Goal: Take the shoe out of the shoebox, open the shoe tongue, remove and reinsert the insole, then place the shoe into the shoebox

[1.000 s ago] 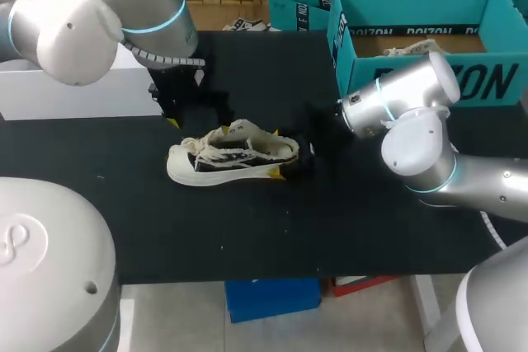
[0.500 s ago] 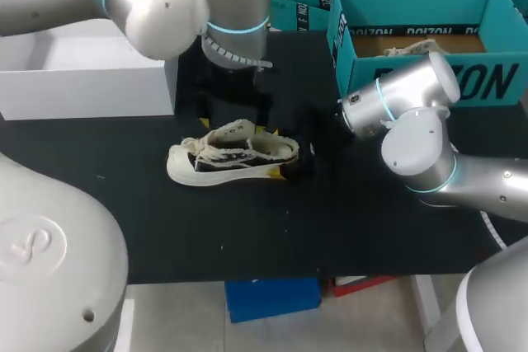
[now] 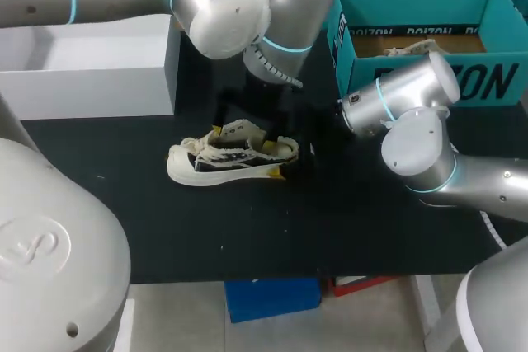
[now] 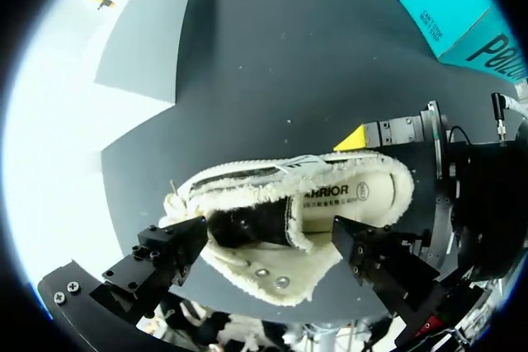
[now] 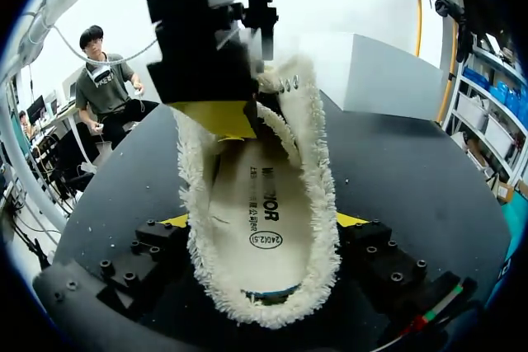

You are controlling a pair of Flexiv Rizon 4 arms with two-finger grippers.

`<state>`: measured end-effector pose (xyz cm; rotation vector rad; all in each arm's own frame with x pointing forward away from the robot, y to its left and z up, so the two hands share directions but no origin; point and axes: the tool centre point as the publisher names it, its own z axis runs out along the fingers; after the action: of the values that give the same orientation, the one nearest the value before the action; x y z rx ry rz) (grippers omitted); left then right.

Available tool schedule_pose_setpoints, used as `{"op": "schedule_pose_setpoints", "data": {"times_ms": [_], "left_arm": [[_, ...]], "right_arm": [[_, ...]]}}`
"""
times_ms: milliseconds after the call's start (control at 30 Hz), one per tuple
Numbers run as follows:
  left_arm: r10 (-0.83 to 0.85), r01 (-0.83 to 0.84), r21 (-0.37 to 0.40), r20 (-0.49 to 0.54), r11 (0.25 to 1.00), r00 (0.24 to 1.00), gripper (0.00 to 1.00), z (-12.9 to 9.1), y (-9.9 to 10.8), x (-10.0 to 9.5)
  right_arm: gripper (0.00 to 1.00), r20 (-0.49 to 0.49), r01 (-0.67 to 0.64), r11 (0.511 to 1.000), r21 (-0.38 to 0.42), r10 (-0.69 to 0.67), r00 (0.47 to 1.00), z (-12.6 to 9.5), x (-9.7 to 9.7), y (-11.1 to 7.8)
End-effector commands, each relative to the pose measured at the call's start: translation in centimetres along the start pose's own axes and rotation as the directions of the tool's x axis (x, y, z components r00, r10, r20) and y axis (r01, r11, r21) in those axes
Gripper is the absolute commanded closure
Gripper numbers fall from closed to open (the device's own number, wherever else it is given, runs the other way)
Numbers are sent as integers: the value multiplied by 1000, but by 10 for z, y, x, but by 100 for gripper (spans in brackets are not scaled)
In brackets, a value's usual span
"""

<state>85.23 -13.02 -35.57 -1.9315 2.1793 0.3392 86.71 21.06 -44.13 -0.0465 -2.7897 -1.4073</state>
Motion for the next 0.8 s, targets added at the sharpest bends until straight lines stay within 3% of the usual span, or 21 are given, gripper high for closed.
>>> {"op": "schedule_pose_setpoints", "data": {"times_ms": [33,333,367,400,533,800], "left_arm": [[7,-5,-22,98,1000,995,0,7,-1,5],[18,-10,-57,141,998,990,3,20,4,2],[19,-10,-59,146,998,989,21,21,4,2],[22,-12,-66,155,998,988,53,22,4,1],[46,-34,-78,163,996,986,100,26,6,0],[37,-28,-61,150,998,988,100,18,5,-7]], "right_arm": [[100,0,-1,1000,1,1,1000,5,-3,-1],[100,0,-1,1000,1,1,1000,5,-3,-1],[100,0,-1,1000,1,1,1000,5,-3,-1],[100,0,-1,1000,1,1,1000,5,-3,-1],[100,0,-1,1000,1,1,1000,5,-3,-1],[100,0,-1,1000,1,1,1000,5,-3,-1]]}}
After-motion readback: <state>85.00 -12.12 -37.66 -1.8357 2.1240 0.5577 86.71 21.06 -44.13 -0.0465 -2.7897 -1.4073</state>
